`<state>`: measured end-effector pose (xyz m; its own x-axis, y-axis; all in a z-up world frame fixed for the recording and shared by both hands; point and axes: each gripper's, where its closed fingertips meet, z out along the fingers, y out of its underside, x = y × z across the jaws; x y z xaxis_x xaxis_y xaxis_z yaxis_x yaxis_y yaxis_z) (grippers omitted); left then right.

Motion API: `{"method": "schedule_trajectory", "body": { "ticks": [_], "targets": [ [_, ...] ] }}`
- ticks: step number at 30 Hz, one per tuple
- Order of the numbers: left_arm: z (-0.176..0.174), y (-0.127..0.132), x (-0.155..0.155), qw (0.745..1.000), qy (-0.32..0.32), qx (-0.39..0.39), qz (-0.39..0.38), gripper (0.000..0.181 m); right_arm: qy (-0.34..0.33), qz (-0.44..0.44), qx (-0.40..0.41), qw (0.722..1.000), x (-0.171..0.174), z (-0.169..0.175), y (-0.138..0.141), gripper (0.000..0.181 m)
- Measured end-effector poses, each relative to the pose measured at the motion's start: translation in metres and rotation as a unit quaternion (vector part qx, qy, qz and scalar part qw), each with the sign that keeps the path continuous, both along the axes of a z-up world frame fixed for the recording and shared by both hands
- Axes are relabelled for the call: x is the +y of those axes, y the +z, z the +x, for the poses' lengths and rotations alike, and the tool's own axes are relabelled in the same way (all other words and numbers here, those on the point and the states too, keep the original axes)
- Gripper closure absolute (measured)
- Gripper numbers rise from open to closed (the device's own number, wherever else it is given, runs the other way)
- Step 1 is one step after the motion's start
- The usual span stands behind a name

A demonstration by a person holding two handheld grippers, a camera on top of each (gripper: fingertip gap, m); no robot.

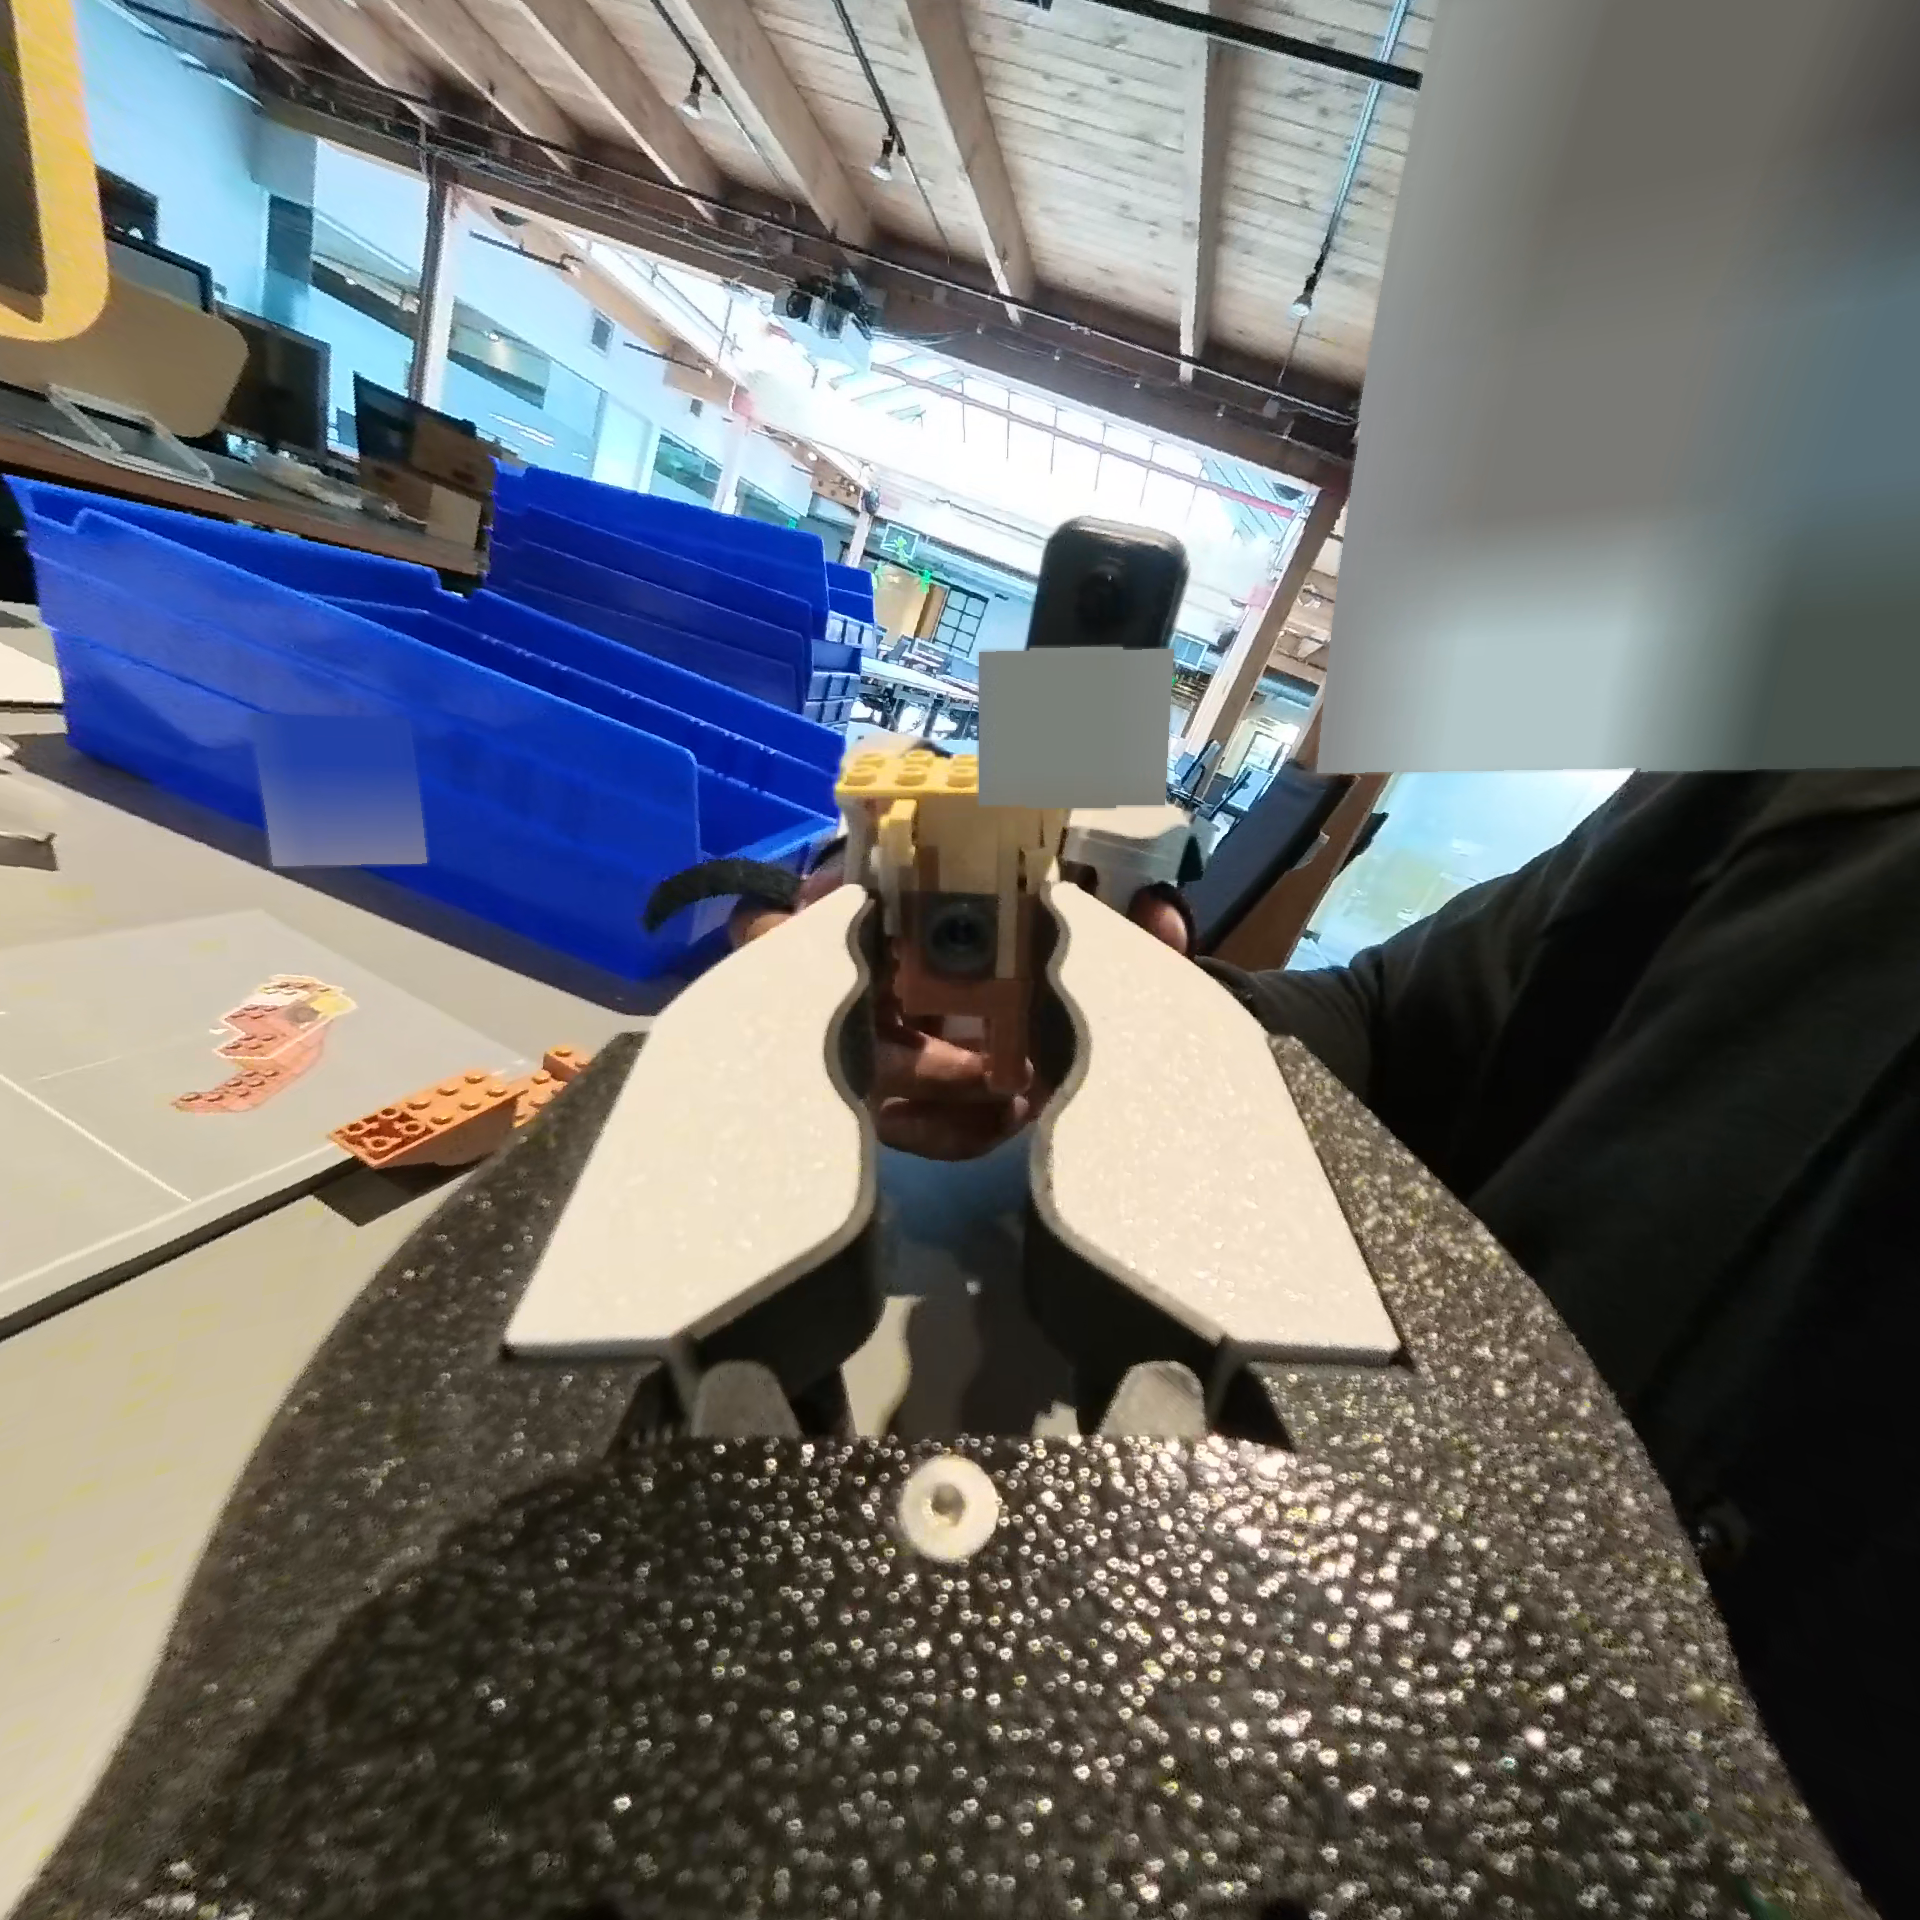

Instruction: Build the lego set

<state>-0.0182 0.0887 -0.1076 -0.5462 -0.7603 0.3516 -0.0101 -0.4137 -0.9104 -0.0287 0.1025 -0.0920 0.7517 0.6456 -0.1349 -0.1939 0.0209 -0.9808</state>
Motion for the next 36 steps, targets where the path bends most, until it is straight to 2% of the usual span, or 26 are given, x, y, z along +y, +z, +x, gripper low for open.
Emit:
{"method": "schedule_trajectory", "body": {
  "ticks": [10, 36],
  "targets": [
    [-0.0023, -0.0007, -0.0002, 1.0, -0.001, -0.005, 0.011, 0.155, -0.02, 0.011, -0.019, 1.0, 0.0, -0.0017, 0.0, 0.153],
    [-0.0073, -0.0001, -0.0023, 0.999, -0.015, -0.018, 0.035, 0.155, -0.003, 0.005, -0.017, 1.0, -0.0032, -0.0054, 0.0015, 0.152]
  ]
}}
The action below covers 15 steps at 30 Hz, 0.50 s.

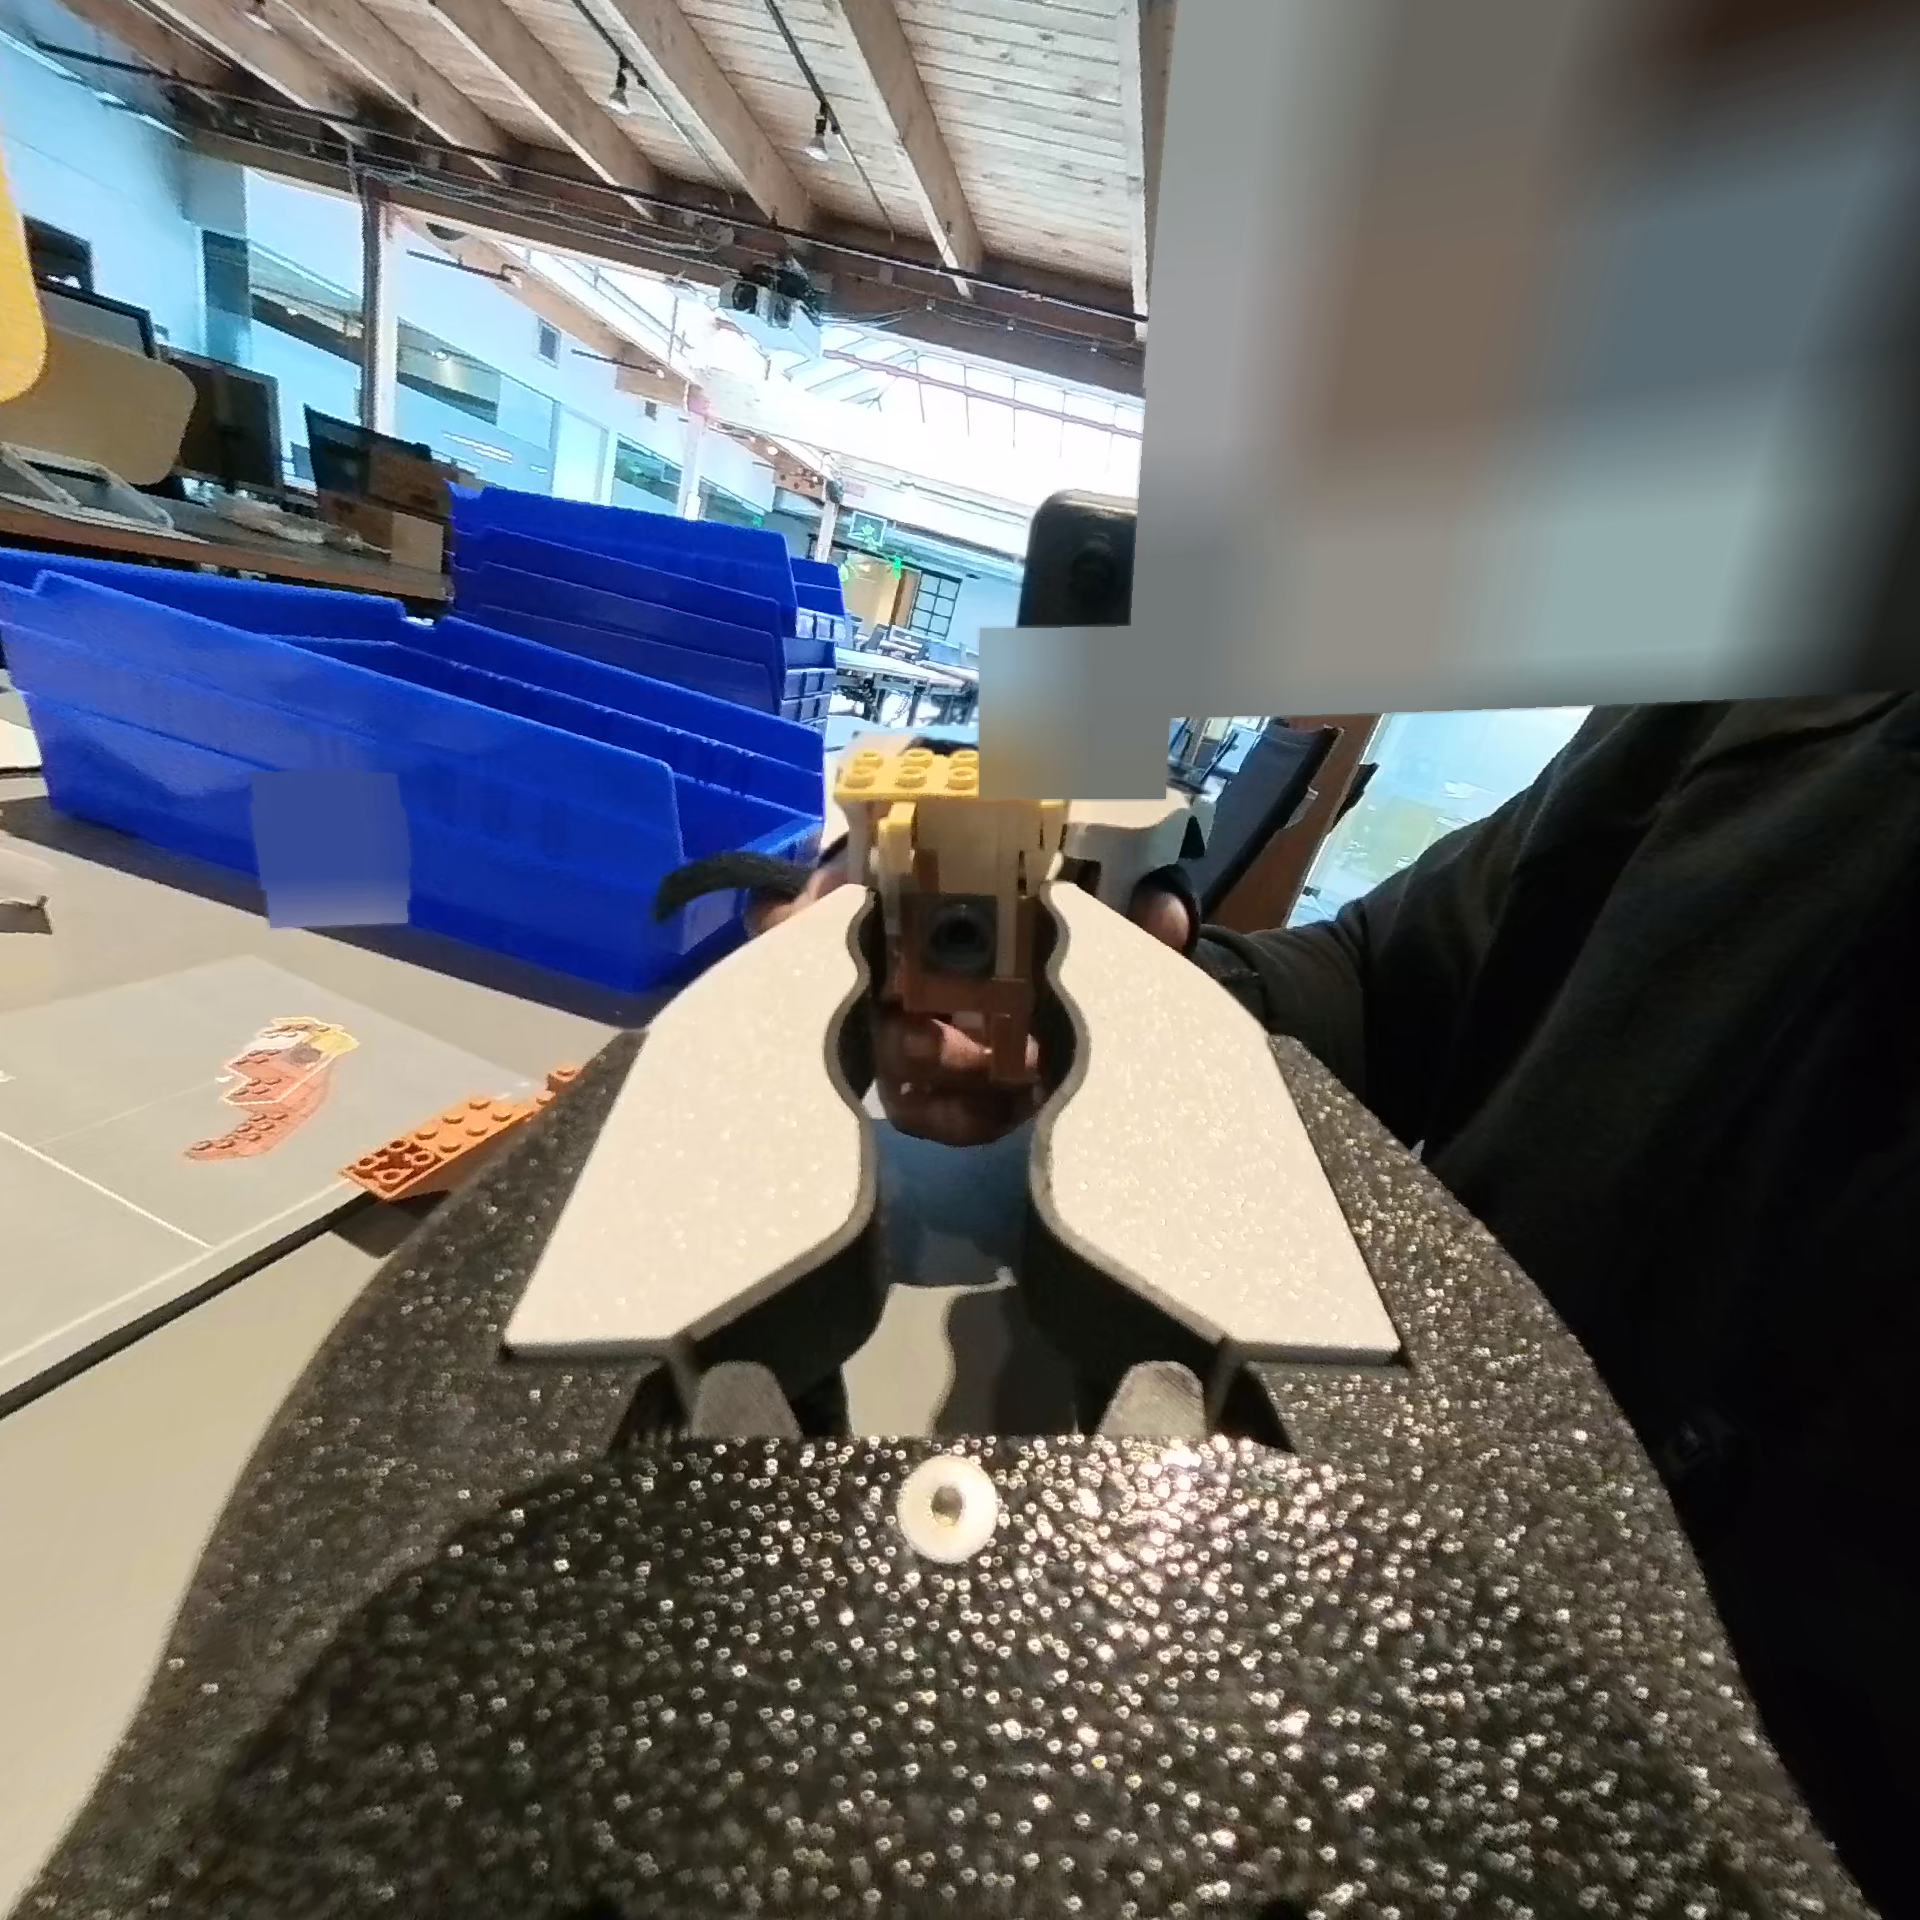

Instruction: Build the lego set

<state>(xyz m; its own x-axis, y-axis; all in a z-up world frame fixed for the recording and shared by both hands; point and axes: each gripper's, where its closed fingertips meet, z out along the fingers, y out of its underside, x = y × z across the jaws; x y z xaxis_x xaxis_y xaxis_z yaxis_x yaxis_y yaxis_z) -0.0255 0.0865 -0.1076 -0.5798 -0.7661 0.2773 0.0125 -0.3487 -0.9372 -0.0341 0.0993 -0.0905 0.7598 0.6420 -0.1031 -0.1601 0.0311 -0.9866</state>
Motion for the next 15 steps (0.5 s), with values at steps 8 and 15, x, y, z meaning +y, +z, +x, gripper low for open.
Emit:
{"method": "schedule_trajectory", "body": {
  "ticks": [8, 15],
  "targets": [
    [-0.0036, 0.0058, 0.0086, 0.999, 0.001, -0.019, -0.026, 0.155, -0.023, 0.011, -0.045, 0.999, 0.0017, -0.0004, -0.0023, 0.145],
    [-0.0058, 0.0031, 0.0054, 1.0, 0.001, -0.026, 0.014, 0.155, -0.026, 0.016, -0.068, 0.997, -0.001, -0.0047, 0.0002, 0.138]
  ]
}}
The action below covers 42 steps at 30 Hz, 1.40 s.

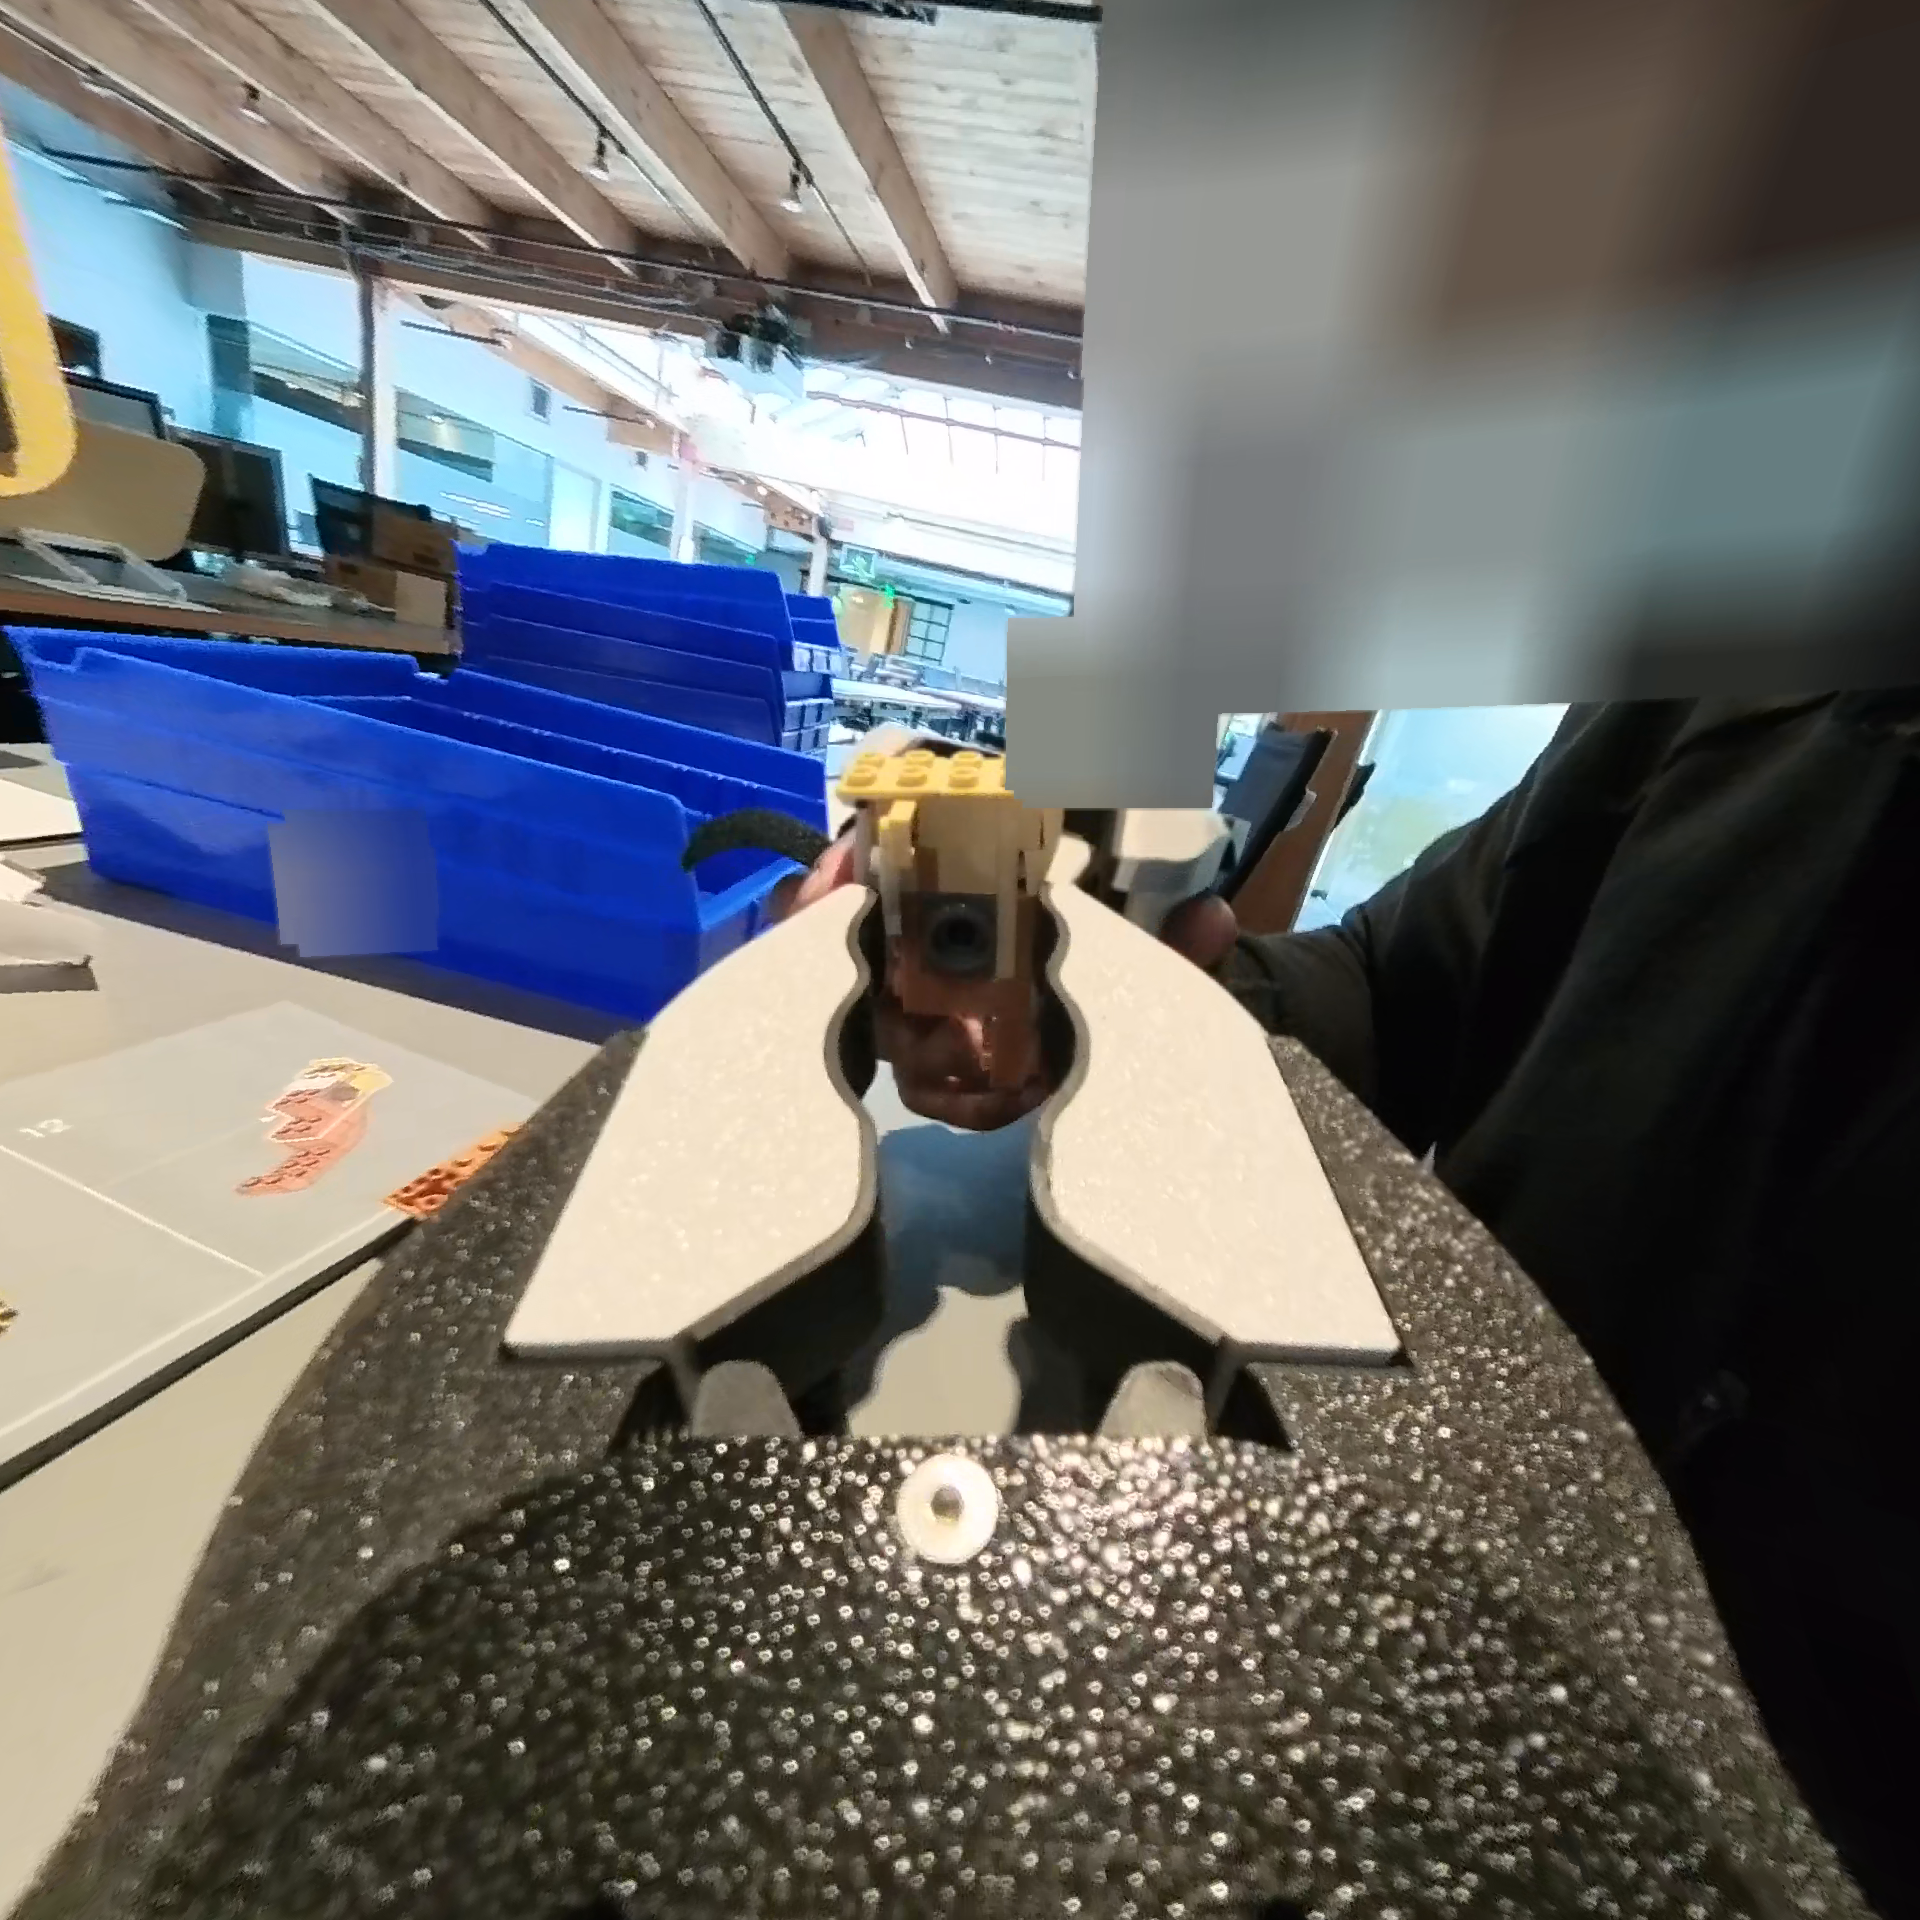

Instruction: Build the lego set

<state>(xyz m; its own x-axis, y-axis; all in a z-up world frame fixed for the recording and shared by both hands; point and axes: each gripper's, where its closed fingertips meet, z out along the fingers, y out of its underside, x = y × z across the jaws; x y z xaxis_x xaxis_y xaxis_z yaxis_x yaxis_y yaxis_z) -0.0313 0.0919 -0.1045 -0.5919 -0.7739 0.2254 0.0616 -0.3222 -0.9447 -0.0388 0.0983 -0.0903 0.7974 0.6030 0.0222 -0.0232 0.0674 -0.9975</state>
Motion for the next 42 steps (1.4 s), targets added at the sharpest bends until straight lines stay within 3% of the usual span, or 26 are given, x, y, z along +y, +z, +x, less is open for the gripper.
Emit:
{"method": "schedule_trajectory", "body": {
  "ticks": [8, 42],
  "targets": [
    [-0.003, -0.002, -0.009, 1.0, -0.022, -0.004, 0.02, 0.155, 0.023, -0.011, 0.014, 1.0, -0.005, -0.004, 0.003, 0.151],
    [-0.004, -0.005, -0.01, 0.999, -0.032, 0.001, 0.032, 0.155, 0.006, 0.008, -0.015, 1.0, -0.005, -0.007, 0.001, 0.154]
  ]
}}
